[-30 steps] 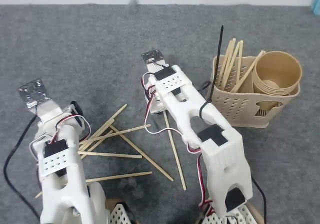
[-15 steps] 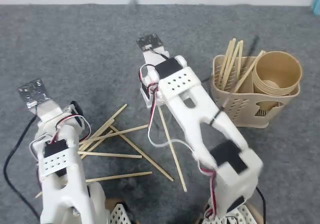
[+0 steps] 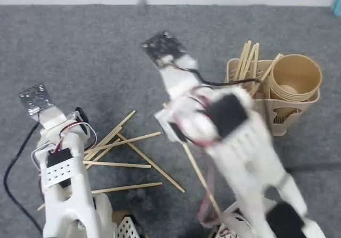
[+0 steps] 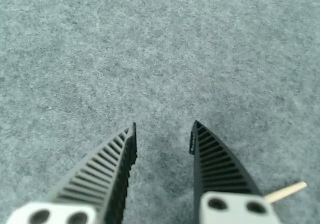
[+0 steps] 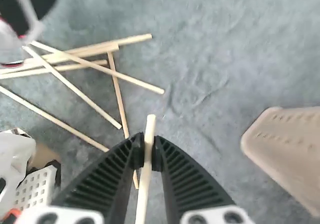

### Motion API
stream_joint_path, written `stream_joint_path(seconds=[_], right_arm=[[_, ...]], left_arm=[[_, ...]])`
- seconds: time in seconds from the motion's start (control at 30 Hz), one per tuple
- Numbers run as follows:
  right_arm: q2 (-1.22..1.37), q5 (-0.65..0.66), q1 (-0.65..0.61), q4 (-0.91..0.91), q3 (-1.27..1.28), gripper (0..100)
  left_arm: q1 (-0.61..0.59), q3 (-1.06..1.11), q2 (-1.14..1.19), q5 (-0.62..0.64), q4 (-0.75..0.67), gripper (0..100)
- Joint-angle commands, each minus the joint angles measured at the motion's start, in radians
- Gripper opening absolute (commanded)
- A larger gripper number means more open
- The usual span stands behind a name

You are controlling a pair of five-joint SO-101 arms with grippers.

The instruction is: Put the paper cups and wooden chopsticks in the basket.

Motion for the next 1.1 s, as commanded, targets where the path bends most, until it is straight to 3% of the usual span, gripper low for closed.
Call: stream_joint_path(seconds=[0.0,0.17,0.4,0.57,0.77,1.07], right_arm=[[-0.188,0.064,-0.005,0.018,-0.049,0.9],[-0.341,0.066,0.013,-0.047,-0.049,0.9],[-0.446,0.063,0.205,-0.234,-0.049,0.9],[-0.481,0.061,0.306,-0.251,-0.04,0.9],[-0.628,0.06,0.343,-0.286,0.146,0.9],[-0.883,0.06,0.484,-0.719,0.497,0.9]], left_arm=[[0.006,-0.042,0.002,-0.011,-0.026,17],[0.006,-0.042,0.002,-0.011,-0.025,17],[-0.018,-0.041,0.002,-0.011,-0.023,17],[-0.021,-0.041,0.002,-0.011,-0.021,17],[-0.021,-0.027,-0.006,-0.011,-0.021,17],[-0.021,-0.025,-0.006,-0.011,-0.021,17]])
